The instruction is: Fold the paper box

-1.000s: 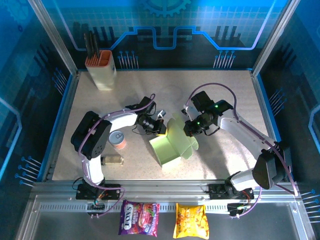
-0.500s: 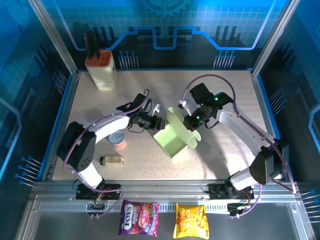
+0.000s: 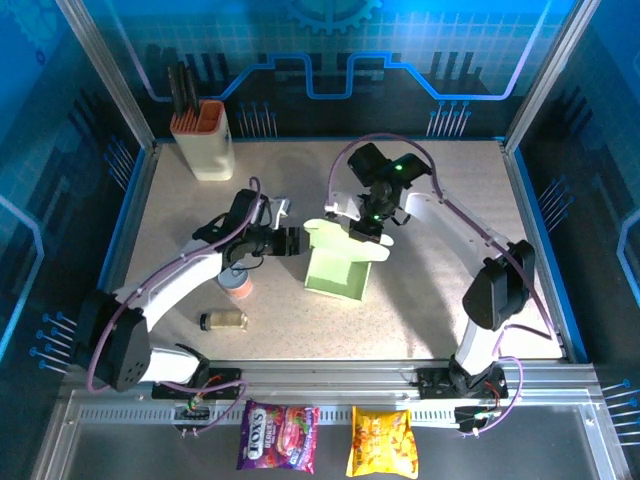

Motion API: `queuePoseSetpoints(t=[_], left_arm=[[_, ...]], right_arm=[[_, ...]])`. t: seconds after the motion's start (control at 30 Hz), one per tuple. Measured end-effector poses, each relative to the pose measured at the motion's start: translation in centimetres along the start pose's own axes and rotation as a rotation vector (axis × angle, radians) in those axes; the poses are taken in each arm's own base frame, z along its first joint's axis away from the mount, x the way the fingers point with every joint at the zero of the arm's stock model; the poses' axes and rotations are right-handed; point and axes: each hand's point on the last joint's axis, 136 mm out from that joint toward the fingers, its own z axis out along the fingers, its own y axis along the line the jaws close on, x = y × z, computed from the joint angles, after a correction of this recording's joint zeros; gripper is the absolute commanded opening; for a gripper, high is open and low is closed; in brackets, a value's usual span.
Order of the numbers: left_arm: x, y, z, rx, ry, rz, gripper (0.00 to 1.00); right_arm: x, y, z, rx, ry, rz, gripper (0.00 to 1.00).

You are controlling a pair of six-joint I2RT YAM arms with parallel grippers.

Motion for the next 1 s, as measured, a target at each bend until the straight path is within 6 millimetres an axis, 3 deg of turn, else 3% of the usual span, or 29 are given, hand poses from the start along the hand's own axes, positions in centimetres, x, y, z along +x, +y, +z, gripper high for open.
queuePoseSetpoints(t=[0.23, 0.47, 0.7, 0.83, 1.0], left_arm=[[-1.1, -0.1, -3.0, -0.015, -0.120, 0.055, 0.68], [-1.3, 0.6, -3.5, -0.045, -0.146, 0.096, 0.69], [-0.9, 1.0, -3.4, -0.061, -0.141, 0.127, 0.69], [-1.1, 1.0, -3.2, -0.059, -0.147, 0.138, 0.68], [-1.0, 1.5, -2.2, -0.067, -0.129, 0.141, 0.68]], right_arm=[[-2.6, -1.6, 2.4, -0.015, 0.057, -0.202, 0.10], [-3.2, -2.8, 4.1, -0.022, 0.072, -0.267, 0.25], [-4.3, -3.2, 3.1, 0.005, 0.009, -0.251, 0.39], [-4.0, -3.4, 1.0, 0.047, -0.078, -0.172, 0.46], [-2.2, -3.0, -2.2, 0.114, -0.222, -0.016, 0.51]])
